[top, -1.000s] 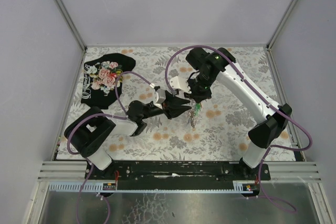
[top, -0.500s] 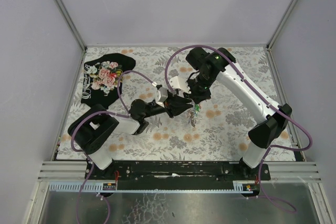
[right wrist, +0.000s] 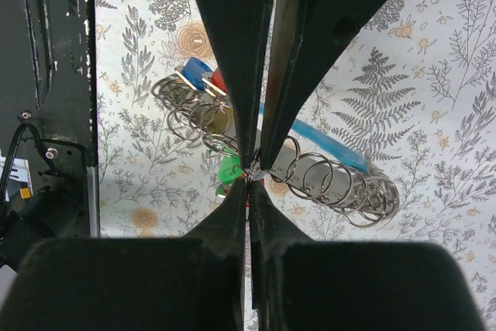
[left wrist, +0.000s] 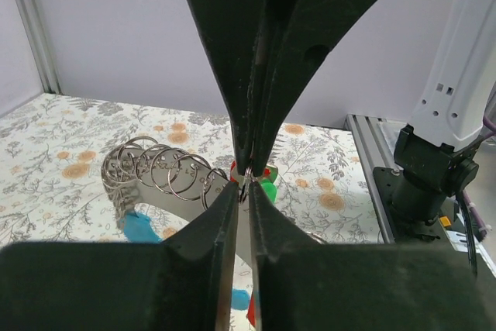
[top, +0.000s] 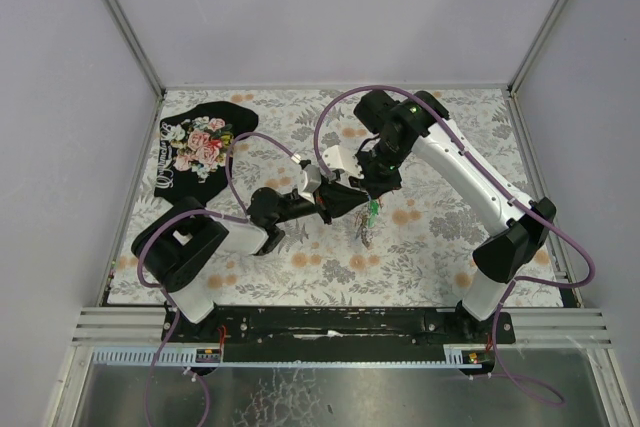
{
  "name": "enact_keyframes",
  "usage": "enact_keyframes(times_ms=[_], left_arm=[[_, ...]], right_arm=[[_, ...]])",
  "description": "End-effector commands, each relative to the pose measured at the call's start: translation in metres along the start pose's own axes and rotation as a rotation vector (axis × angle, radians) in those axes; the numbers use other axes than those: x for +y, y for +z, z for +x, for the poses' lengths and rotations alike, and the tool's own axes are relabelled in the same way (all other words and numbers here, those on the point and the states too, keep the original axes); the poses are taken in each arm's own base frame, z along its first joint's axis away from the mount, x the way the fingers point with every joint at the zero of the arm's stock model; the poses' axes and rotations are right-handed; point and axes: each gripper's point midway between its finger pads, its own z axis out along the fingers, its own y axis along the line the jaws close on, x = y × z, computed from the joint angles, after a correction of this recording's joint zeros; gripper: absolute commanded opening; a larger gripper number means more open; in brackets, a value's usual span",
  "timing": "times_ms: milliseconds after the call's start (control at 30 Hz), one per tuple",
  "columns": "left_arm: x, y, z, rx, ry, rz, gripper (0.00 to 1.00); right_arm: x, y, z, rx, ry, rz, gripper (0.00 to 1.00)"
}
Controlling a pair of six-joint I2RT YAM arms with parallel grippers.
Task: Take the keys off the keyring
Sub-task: Remove the key from the keyring.
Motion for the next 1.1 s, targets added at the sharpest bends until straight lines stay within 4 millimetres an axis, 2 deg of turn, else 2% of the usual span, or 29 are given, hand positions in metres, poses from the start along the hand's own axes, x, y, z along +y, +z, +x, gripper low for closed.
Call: enact_keyframes(times_ms=[0, 167, 333, 500, 700, 767, 933, 1067], left_arm=[[-0.007, 0.005, -0.012, -0.049, 0.051, 0.056, 0.01], [-0.008, 0.004, -0.013, -0.048, 0.052, 0.057, 0.00], [-0.006, 0.000, -0.025, -0.078, 0.074, 0.013, 0.00], [-0.008, -0.003, -0.036, -0.103, 0.082, -0.004, 0.00], [-0.011, -0.005, -0.045, -0.122, 0.087, -0.007, 0.00], [-0.012, -0.005, -0.050, -0.134, 0.088, -0.010, 0.00], [-0.016, -0.004, -0.063, -0.163, 0.088, -0.002, 0.00], [-0.020, -0.005, -0.072, -0.181, 0.084, 0.003, 0.00]], right_arm=[[0.008, -0.012, -0.009, -0.040, -0.027, 0.014, 0.00], [0.008, -0.013, -0.012, -0.050, -0.024, 0.013, 0.03], [0.011, -0.012, -0.014, -0.071, -0.017, 0.005, 0.08], [0.013, -0.016, -0.018, -0.121, -0.001, 0.001, 0.28], [0.007, -0.034, -0.017, -0.247, 0.067, 0.004, 0.38], [0.010, -0.045, -0.020, -0.319, 0.082, 0.013, 0.40], [0.014, -0.060, -0.034, -0.492, 0.100, 0.008, 0.43], [0.022, -0.076, -0.053, -0.633, 0.092, -0.008, 0.46]])
